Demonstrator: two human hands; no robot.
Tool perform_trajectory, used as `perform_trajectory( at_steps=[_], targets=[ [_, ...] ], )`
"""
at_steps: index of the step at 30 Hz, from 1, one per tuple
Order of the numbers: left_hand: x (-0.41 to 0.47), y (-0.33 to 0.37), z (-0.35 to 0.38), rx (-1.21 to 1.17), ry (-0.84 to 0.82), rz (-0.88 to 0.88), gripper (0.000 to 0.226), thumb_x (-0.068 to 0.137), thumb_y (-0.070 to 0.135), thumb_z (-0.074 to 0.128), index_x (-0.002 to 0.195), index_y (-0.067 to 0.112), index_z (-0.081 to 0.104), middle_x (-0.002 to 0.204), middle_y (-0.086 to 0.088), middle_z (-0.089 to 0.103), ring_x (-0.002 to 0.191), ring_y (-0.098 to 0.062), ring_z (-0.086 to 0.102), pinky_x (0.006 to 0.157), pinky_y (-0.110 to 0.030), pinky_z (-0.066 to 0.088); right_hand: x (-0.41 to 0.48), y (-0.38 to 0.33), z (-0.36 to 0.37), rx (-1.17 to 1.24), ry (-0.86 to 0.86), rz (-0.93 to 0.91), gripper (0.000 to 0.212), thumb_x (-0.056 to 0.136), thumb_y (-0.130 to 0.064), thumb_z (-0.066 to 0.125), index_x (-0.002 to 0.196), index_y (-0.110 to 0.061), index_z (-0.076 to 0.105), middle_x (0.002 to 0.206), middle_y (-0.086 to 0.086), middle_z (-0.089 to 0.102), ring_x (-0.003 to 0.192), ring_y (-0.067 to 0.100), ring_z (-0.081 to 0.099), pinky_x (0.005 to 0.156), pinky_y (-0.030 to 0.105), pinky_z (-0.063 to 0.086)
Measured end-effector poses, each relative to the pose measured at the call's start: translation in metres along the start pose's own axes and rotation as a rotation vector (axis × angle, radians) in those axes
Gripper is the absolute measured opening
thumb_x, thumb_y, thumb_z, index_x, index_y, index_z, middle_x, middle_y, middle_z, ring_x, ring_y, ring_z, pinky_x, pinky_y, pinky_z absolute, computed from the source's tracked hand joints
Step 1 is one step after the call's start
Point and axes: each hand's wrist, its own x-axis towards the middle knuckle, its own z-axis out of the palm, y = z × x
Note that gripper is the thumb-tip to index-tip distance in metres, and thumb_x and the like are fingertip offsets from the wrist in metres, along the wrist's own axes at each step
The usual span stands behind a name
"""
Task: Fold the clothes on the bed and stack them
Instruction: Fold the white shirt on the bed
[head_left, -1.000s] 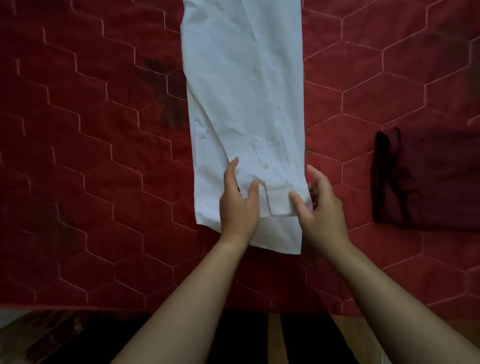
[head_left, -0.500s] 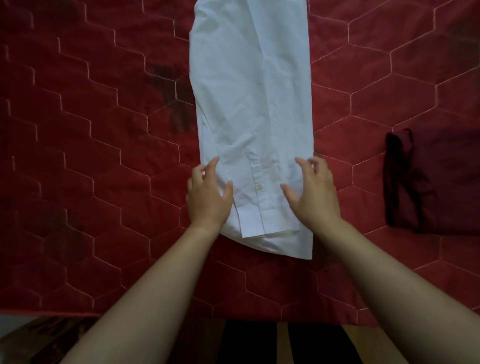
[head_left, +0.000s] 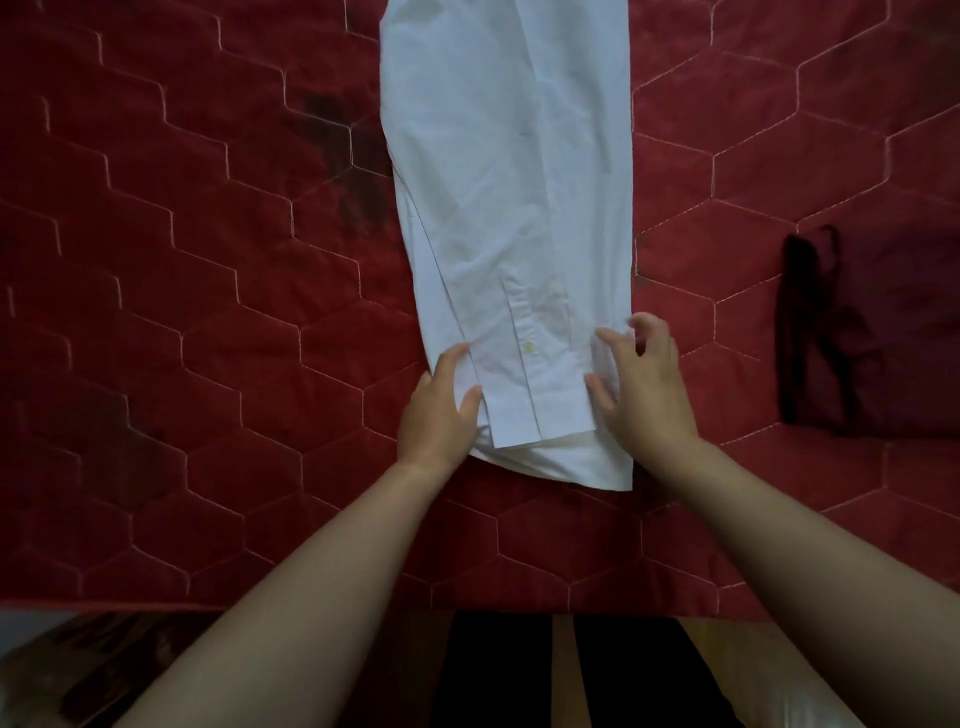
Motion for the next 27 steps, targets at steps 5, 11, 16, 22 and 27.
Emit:
perform_trajectory(
  at_steps=[5, 11, 16, 22, 27],
  targets=[
    [-0.015, -0.02, -0.012, 0.016, 0.002, 0.085, 0.043, 0.09, 0.025, 0.057, 0.132, 0.027, 0.047, 0.116, -0.009, 0.052, 0.107, -0.026, 0.053, 0.084, -0.022, 0.036, -0.041, -0.004, 0.013, -0.037, -0.078, -0.266, 0.043, 0.083, -0.021, 0.067, 0.125, -0.014, 0.058, 0.14, 0.017, 0.041, 0.129, 0.038, 0.038, 0.097, 0.053, 0.041],
    [-0.013, -0.022, -0.023, -0.058, -0.018, 0.118, 0.04, 0.087, 0.016, 0.06, 0.126, 0.022, 0.054, 0.11, -0.009, 0.054, 0.105, -0.023, 0.053, 0.081, -0.01, 0.029, -0.052, -0.005, 0.032, -0.132, -0.216, -0.292, 0.057, 0.081, -0.041, 0.066, 0.134, -0.026, 0.049, 0.147, 0.01, 0.035, 0.138, 0.035, 0.027, 0.104, 0.048, 0.031],
    [-0.008, -0.019, -0.026, -0.088, -0.094, 0.107, 0.038, 0.088, 0.016, 0.057, 0.125, 0.024, 0.054, 0.12, -0.002, 0.059, 0.11, -0.018, 0.053, 0.086, -0.013, 0.033, -0.046, -0.002, 0.029, -0.141, -0.171, -0.316, 0.058, 0.072, -0.023, 0.078, 0.126, -0.024, 0.058, 0.137, 0.012, 0.05, 0.127, 0.038, 0.044, 0.093, 0.05, 0.04],
    [0.001, 0.001, -0.044, -0.322, 0.004, 0.083, 0.024, 0.085, 0.011, 0.06, 0.105, 0.025, 0.064, 0.099, 0.014, 0.062, 0.096, -0.005, 0.057, 0.08, -0.012, 0.041, -0.022, -0.008, 0.005, 0.089, -0.062, -0.306, 0.046, 0.062, 0.017, 0.064, 0.103, -0.004, 0.069, 0.105, 0.012, 0.067, 0.095, 0.035, 0.062, 0.071, 0.044, 0.054],
    [0.02, 0.039, -0.081, -0.391, 0.117, 0.093, 0.017, 0.082, 0.018, 0.064, 0.093, 0.031, 0.064, 0.088, 0.015, 0.065, 0.084, -0.005, 0.061, 0.07, -0.015, 0.043, -0.006, -0.013, -0.046, 0.048, -0.226, -0.301, 0.045, 0.079, -0.026, 0.071, 0.121, -0.016, 0.059, 0.121, 0.001, 0.06, 0.107, 0.023, 0.057, 0.085, 0.03, 0.044]
  ],
)
